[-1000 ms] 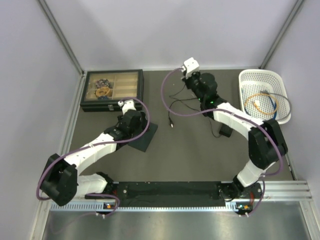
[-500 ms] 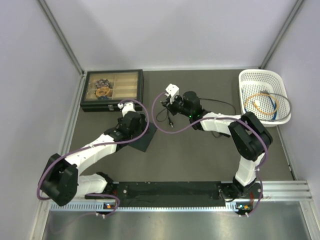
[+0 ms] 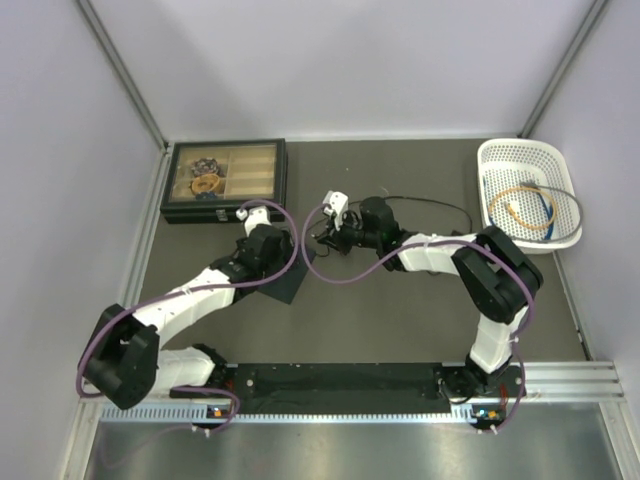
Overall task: Insert the plug into the switch port
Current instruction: Insert the power into the switch port.
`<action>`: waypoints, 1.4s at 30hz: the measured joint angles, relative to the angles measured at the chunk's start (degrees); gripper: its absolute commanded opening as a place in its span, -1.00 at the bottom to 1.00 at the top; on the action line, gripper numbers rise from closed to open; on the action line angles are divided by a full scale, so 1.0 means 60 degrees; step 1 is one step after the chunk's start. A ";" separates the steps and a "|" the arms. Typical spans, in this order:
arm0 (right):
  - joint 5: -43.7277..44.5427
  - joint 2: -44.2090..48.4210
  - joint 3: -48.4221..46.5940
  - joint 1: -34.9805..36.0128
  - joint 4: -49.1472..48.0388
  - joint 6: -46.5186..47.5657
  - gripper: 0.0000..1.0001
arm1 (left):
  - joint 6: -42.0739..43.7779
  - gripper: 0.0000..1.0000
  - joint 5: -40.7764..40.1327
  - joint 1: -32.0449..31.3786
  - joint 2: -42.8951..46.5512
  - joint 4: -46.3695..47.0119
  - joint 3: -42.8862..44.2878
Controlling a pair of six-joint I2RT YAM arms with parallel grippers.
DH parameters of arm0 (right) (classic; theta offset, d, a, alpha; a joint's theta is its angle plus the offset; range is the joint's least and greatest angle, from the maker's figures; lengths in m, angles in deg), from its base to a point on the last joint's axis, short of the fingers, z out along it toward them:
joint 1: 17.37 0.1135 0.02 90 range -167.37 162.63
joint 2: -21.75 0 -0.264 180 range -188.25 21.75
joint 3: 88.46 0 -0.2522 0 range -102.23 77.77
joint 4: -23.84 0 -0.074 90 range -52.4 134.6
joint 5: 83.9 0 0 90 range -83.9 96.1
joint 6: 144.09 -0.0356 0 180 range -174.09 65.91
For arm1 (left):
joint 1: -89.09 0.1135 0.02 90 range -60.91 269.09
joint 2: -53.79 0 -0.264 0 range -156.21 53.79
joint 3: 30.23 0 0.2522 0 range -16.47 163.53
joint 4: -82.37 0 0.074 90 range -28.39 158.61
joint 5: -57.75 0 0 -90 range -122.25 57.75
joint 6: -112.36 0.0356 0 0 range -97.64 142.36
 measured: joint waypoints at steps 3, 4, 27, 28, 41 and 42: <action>-0.0117 0.0000 -0.0004 0.0076 0.0503 -0.0007 -1.00 | -0.0029 0.65 0.0069 0.0015 -0.0164 0.0000 0.0000; -0.0153 0.0000 -0.0004 0.0106 0.0696 -0.0007 -1.00 | -0.0033 0.63 0.0095 0.0022 -0.0226 0.0000 0.0000; -0.0419 -0.0408 -0.0528 0.0375 0.3417 -0.0138 -1.00 | -0.0033 0.47 -0.0109 0.0801 -0.1632 -0.0015 0.0495; -0.0415 -0.0474 -0.0627 0.0375 0.3486 -0.0168 -1.00 | -0.0018 0.46 -0.0073 0.0852 -0.1708 -0.0018 0.0506; -0.0109 -0.0976 -0.1625 0.0379 0.4557 -0.0412 -1.00 | 0.0233 0.28 0.0586 0.1005 -0.2350 0.0273 0.0812; -0.0080 -0.1009 -0.1687 0.0379 0.4601 -0.0441 -1.00 | 0.0240 0.28 0.0627 0.1009 -0.2364 0.0299 0.0816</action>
